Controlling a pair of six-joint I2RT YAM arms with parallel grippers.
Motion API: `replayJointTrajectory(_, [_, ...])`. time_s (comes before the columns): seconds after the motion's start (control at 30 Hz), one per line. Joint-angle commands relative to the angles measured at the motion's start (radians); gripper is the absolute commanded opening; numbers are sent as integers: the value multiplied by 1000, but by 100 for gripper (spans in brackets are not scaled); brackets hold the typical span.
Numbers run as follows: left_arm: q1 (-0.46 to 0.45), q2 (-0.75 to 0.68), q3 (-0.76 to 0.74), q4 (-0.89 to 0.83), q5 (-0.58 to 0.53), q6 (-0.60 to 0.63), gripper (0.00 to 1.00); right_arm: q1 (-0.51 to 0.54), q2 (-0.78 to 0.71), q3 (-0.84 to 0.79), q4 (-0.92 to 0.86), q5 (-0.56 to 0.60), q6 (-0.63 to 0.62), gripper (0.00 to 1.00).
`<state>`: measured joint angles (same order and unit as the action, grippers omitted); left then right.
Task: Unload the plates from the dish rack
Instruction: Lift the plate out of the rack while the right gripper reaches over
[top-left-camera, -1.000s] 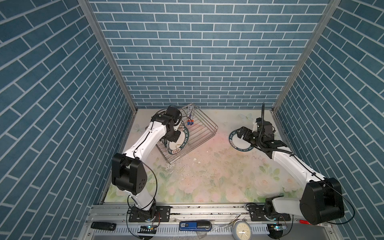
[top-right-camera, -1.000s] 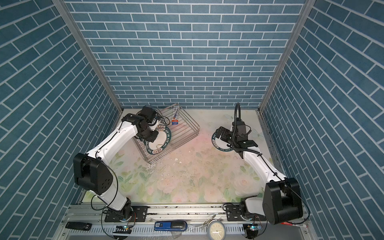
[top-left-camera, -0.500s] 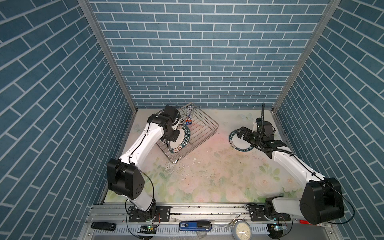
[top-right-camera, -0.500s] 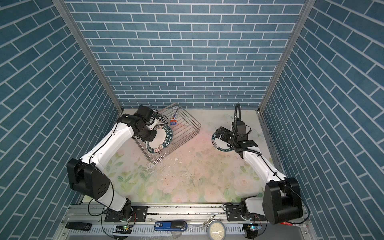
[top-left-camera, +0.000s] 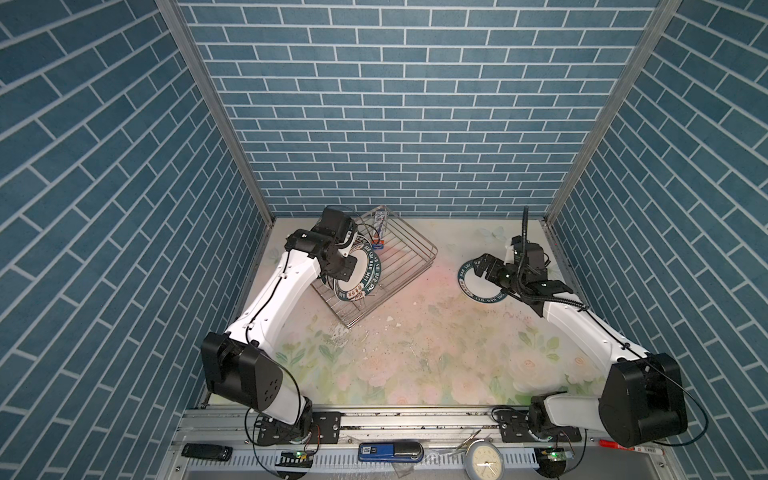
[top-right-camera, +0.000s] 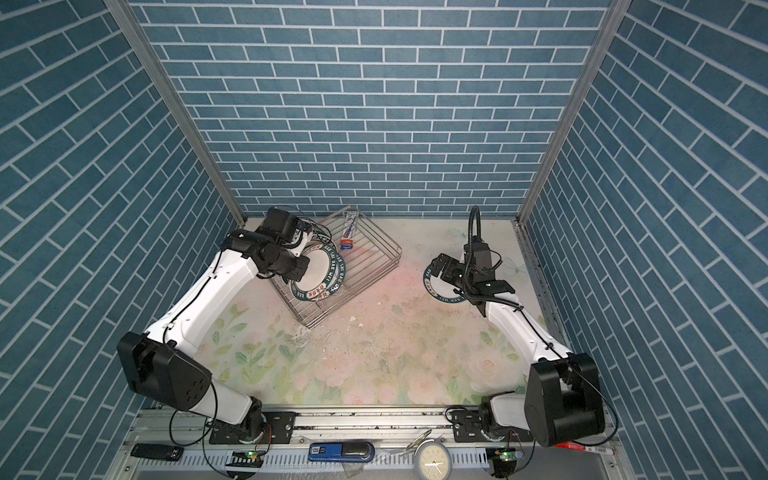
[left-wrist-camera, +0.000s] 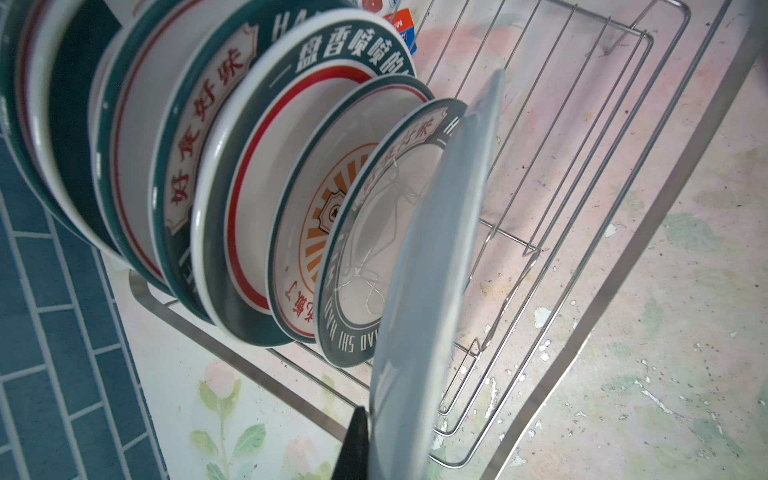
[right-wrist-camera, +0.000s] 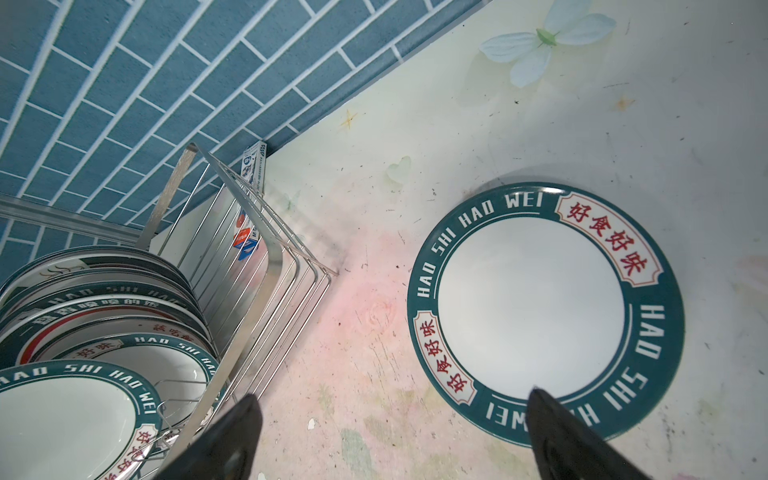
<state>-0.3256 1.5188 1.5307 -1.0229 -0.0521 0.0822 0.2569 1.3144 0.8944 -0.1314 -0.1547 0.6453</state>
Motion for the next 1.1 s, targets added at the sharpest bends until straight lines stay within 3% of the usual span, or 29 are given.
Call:
replayJointTrajectory(0.0, [-3, -32, 4, 26, 25, -16, 0, -2, 1, -36, 21, 1, -28, 99])
replayJointTrajectory(0.43, [-3, -274, -115, 233, 98, -76, 0, -3, -46, -91, 104, 15, -31, 99])
replayJointTrajectory(0.57, [-1, -346, -199, 369, 244, -174, 0, -2, -101, -148, 198, -9, -29, 99])
replayJointTrajectory(0.7, [-1, -351, -320, 584, 571, -290, 0, -1, -149, -201, 293, -46, -6, 99])
replayJointTrajectory(0.8, [-1, -287, -336, 688, 713, -380, 0, -2, -192, -268, 443, -119, 20, 99])
replayJointTrajectory(0.9, [6, -232, -337, 745, 780, -441, 0, -2, -215, -317, 589, -205, 54, 99])
replayJointTrajectory(1.07, [14, -196, -328, 716, 770, -453, 0, 0, -176, -353, 817, -361, 167, 98])
